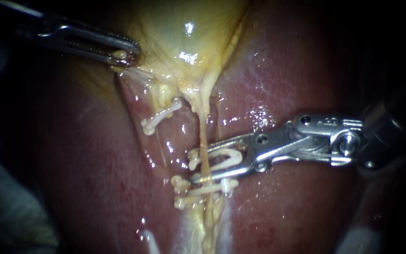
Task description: Clipping second clip right tube
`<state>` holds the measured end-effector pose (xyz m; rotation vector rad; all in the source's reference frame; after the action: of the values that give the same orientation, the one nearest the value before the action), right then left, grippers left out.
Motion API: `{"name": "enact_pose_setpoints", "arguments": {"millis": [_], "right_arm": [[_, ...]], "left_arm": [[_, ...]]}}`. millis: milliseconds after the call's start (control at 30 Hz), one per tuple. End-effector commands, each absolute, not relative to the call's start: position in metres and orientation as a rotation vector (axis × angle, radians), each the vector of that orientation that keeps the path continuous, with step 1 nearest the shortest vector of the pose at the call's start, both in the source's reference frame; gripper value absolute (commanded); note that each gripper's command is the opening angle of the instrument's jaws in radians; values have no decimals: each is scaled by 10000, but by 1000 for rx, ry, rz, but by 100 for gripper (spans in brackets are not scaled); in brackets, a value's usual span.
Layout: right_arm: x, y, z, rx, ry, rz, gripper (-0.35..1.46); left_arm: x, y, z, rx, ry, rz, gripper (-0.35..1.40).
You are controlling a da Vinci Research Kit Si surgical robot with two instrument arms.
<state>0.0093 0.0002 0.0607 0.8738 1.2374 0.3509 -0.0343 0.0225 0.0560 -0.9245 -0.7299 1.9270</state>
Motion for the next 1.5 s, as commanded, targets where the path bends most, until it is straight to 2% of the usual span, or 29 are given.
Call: {"name": "enact_pose_setpoints", "arguments": {"millis": [33, 500, 1500], "right_arm": [[94, 2, 608, 871, 1237, 353, 19], [92, 12, 657, 763, 1183, 403, 41], [54, 31, 672, 703, 1114, 415, 47]], "left_arm": [[-343, 225, 560, -924, -730, 1927, -35], [-343, 225, 560, -924, -730, 1927, -35], [-342, 225, 560, -925, -727, 1927, -35]]}}
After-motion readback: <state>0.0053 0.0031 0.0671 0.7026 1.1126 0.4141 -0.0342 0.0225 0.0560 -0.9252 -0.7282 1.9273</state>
